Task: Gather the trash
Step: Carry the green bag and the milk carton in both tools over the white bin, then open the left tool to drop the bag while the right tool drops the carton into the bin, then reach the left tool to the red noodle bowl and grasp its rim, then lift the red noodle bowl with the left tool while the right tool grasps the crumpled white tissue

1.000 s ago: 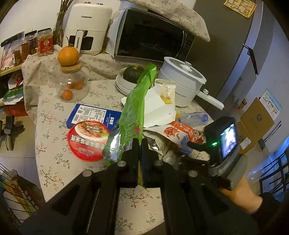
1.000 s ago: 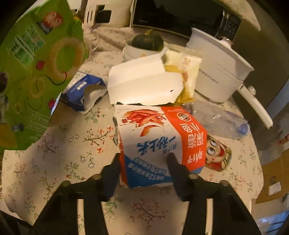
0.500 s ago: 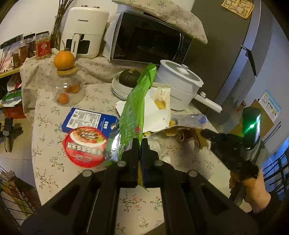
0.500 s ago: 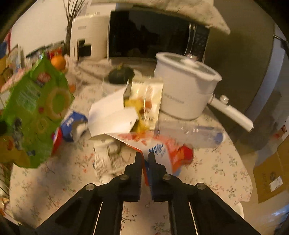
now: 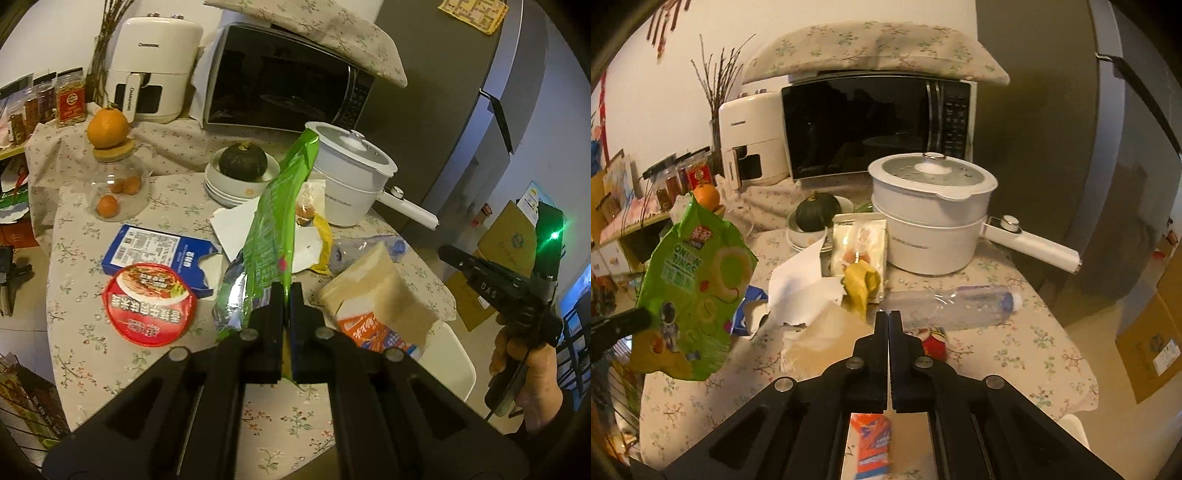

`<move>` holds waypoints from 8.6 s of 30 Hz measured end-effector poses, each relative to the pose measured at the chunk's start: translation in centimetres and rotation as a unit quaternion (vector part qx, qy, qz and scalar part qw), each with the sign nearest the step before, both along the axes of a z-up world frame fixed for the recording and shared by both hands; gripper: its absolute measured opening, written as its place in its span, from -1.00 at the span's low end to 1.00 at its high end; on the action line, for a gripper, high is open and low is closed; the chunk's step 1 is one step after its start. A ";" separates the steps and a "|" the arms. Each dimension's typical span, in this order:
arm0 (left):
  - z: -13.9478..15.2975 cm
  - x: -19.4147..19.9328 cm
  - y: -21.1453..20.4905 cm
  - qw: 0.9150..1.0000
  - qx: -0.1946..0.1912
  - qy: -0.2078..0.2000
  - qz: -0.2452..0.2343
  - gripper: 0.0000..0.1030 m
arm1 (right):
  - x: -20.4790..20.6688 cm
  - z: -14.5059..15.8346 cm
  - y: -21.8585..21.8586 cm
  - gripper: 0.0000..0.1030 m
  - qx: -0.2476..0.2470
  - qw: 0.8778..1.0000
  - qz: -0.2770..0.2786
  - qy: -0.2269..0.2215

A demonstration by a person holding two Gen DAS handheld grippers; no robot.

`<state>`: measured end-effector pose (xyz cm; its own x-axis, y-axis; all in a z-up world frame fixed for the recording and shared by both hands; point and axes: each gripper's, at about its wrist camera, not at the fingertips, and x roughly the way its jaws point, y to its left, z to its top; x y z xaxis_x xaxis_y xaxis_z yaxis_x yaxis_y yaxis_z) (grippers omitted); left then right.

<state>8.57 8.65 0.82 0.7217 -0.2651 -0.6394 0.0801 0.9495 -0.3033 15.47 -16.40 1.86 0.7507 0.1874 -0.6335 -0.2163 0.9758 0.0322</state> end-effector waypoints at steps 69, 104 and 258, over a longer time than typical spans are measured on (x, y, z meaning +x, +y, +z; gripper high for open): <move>-0.7 -0.7 -16.6 0.974 -0.043 0.041 -0.217 -0.93 | -8.3 -5.0 -22.1 -0.93 0.092 0.969 -0.204 0.108; -11.2 -0.5 -34.8 0.933 0.011 0.157 -0.322 -0.35 | -14.7 -10.1 -33.4 -0.92 0.035 0.940 -0.295 0.169; -5.8 0.8 8.9 0.988 -0.017 0.112 0.102 -0.73 | 4.2 -13.1 9.7 -0.47 -0.004 0.972 0.080 0.223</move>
